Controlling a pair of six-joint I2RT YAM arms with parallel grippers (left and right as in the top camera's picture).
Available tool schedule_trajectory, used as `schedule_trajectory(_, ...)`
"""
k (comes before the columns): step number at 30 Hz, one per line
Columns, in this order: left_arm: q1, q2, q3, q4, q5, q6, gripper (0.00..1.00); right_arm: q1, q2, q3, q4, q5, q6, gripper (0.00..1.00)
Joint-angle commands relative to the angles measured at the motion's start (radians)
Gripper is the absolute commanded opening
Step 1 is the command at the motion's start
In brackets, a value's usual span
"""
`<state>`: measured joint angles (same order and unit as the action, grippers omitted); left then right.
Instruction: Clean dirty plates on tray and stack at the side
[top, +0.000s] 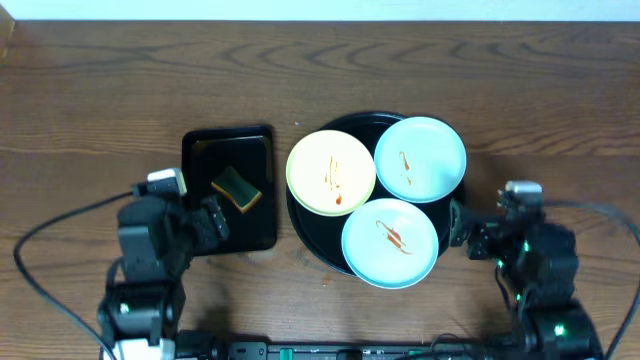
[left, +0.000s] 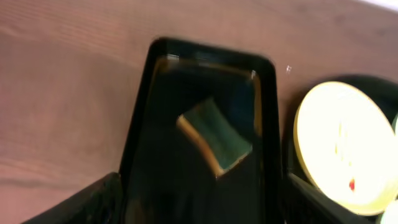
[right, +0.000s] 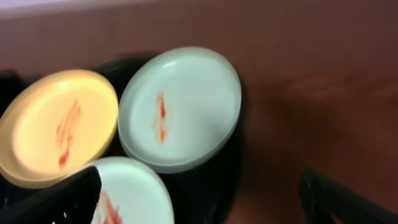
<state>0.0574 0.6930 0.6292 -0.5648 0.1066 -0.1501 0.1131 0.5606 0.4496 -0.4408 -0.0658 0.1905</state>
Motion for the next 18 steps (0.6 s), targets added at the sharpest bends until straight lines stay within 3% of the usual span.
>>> schedule_trajectory(1,0.004,0.108,0.108,-0.072,0.014,-0.005,0.81,-0.003,0.153,0.125,-0.117,-0.043,-0.007,0.99)
schedule_trajectory(7,0.004,0.200,0.130,-0.124,0.025,-0.005,0.81,-0.003,0.345,0.206,-0.198,-0.081,-0.011,0.99)
schedule_trajectory(16,0.004,0.236,0.130,-0.121,0.024,-0.005,0.81,-0.003,0.452,0.206,-0.180,-0.146,-0.005,0.99)
schedule_trajectory(18,0.004,0.236,0.130,-0.112,0.024,-0.005,0.81,-0.003,0.467,0.205,-0.183,-0.146,-0.005,0.94)
